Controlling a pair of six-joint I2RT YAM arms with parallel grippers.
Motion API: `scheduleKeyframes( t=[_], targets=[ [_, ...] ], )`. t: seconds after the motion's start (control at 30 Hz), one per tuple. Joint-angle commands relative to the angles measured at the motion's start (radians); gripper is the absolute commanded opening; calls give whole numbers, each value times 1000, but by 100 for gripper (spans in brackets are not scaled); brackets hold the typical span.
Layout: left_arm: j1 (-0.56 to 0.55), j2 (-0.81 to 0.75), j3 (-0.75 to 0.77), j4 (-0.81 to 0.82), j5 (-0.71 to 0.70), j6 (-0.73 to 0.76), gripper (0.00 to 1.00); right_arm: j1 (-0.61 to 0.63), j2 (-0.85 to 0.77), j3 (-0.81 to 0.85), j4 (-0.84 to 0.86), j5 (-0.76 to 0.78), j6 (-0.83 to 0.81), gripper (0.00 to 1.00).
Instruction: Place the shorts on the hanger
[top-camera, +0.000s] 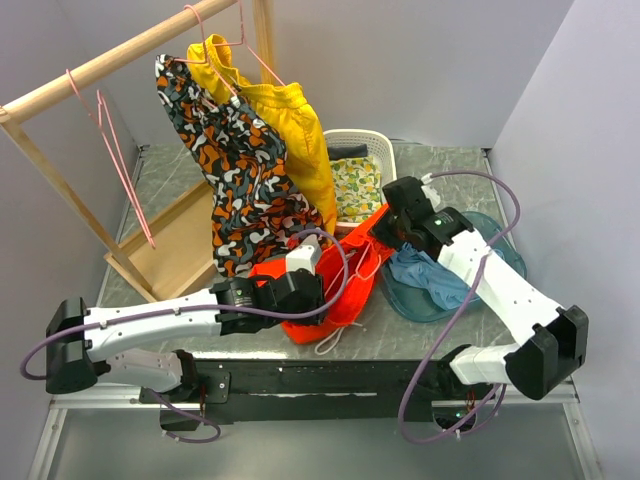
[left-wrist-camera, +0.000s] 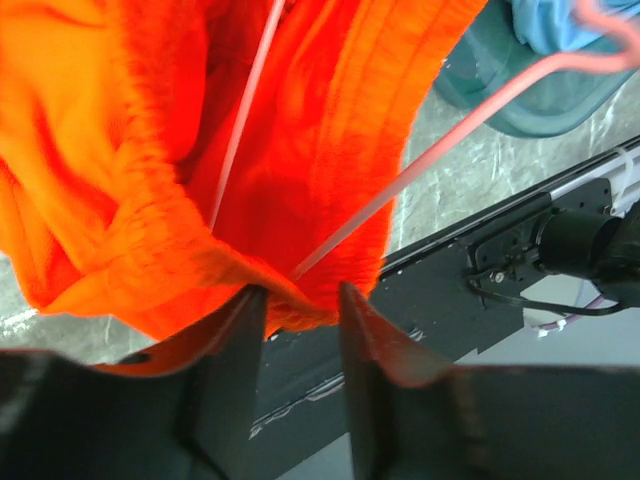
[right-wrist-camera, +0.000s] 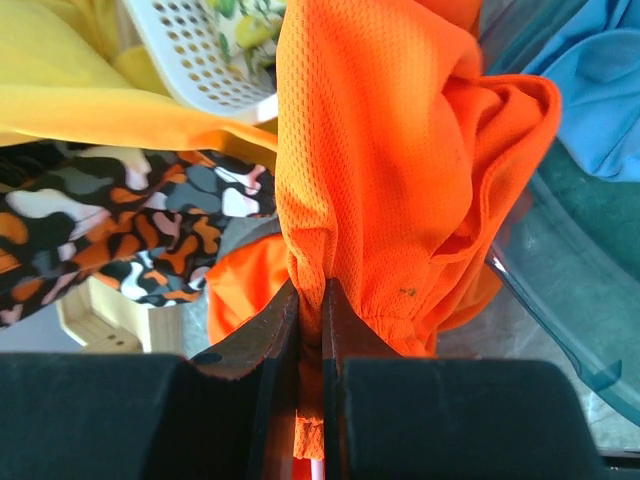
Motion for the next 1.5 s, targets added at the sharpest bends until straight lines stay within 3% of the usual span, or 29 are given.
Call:
scheduleKeyframes(
  t=[0.0, 0.33, 0.53, 0.7, 0.9, 1.47],
  targets=[
    [6, 1, 18, 61, 1, 65, 44, 7, 42, -16, 46, -41, 2, 0],
    [-3, -37, -78, 79, 18, 88, 48, 2, 119, 0, 42, -43, -9, 0],
    [-63, -108, -91, 45, -37, 76, 55, 2, 151, 13, 36, -47, -10, 0],
    [-147, -110, -98, -28, -112, 42, 51, -1, 162, 15, 37, -50, -12, 0],
    [-190, -21, -114, -91, -195, -44, 46, -1, 154, 13, 40, -58, -10, 0],
    [-197, 237, -48, 67, -418, 36, 46, 8, 121, -11, 60, -81, -12, 0]
  ],
)
